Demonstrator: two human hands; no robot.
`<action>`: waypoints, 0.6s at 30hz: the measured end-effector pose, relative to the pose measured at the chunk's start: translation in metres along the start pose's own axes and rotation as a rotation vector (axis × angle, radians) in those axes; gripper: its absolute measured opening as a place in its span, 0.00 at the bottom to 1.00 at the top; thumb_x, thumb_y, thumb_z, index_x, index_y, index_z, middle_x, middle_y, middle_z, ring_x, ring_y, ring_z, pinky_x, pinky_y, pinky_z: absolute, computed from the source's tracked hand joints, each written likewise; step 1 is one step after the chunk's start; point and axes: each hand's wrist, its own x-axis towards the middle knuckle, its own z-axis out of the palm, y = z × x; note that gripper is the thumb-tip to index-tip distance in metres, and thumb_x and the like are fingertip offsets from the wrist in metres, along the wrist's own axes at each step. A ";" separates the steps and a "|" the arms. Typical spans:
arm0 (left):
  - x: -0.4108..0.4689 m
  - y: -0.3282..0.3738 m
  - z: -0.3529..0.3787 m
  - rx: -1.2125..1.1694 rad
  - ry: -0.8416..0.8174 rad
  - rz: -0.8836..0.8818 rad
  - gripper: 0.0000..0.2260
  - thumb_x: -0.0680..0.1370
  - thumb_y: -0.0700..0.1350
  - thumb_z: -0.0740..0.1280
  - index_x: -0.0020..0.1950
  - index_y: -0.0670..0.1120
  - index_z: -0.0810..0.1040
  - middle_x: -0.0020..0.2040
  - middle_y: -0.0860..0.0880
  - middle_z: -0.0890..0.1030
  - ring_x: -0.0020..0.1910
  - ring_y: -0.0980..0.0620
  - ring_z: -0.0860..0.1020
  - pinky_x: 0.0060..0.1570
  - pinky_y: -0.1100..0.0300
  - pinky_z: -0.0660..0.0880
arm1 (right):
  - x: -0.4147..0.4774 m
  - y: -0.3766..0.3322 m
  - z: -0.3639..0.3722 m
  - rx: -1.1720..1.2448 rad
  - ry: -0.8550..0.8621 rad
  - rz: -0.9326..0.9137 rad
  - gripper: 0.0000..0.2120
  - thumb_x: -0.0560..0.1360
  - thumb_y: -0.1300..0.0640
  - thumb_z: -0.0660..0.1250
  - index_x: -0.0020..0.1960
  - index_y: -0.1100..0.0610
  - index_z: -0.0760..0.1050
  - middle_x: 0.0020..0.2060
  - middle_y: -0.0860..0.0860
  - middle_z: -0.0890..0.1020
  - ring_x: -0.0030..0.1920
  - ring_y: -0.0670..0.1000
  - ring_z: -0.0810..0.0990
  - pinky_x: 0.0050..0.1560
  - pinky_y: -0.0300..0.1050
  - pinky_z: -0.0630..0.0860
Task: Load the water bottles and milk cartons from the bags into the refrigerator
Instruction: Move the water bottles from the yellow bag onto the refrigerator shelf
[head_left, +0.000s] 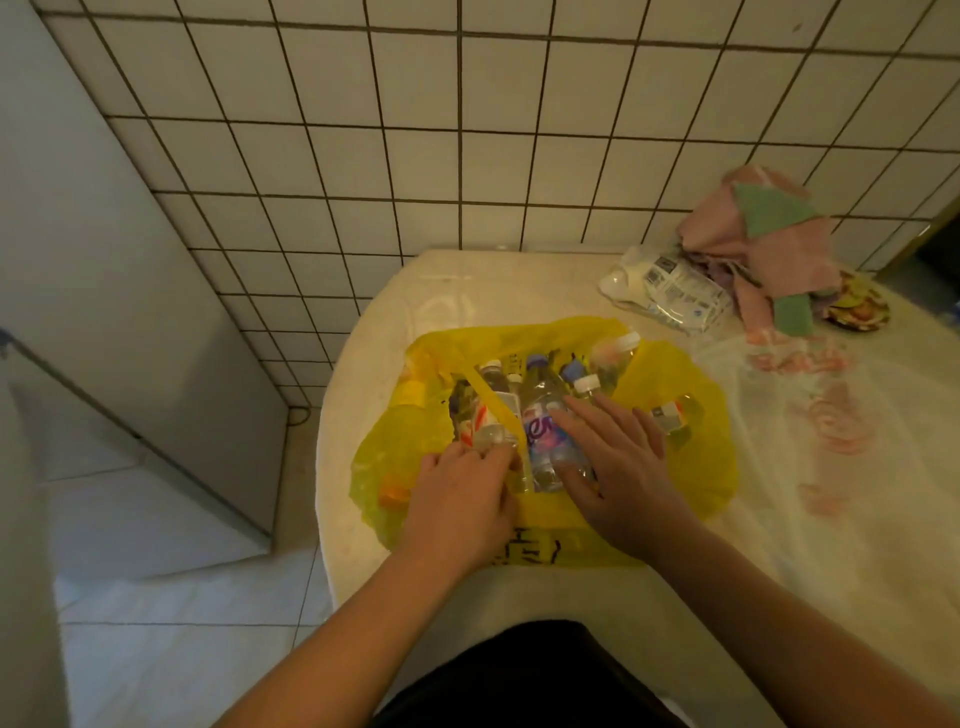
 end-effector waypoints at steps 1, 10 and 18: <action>0.001 -0.003 -0.003 -0.121 0.062 -0.021 0.11 0.78 0.47 0.62 0.60 0.54 0.73 0.58 0.52 0.77 0.51 0.49 0.76 0.49 0.54 0.71 | 0.006 0.000 -0.001 0.002 -0.013 -0.026 0.25 0.77 0.43 0.55 0.72 0.47 0.67 0.71 0.48 0.71 0.74 0.53 0.62 0.72 0.59 0.56; -0.006 -0.072 -0.025 -0.377 0.536 -0.485 0.07 0.79 0.41 0.63 0.47 0.52 0.76 0.50 0.54 0.72 0.37 0.56 0.72 0.35 0.62 0.67 | 0.055 -0.008 0.011 0.029 -0.179 -0.200 0.27 0.76 0.41 0.52 0.72 0.46 0.68 0.69 0.45 0.73 0.72 0.50 0.66 0.73 0.59 0.53; -0.020 -0.110 0.001 -0.300 0.392 -0.786 0.09 0.81 0.42 0.63 0.56 0.47 0.82 0.57 0.47 0.73 0.54 0.44 0.76 0.51 0.57 0.71 | 0.077 -0.013 0.022 0.001 -0.393 -0.284 0.27 0.75 0.43 0.52 0.74 0.46 0.66 0.72 0.44 0.69 0.72 0.50 0.65 0.71 0.55 0.58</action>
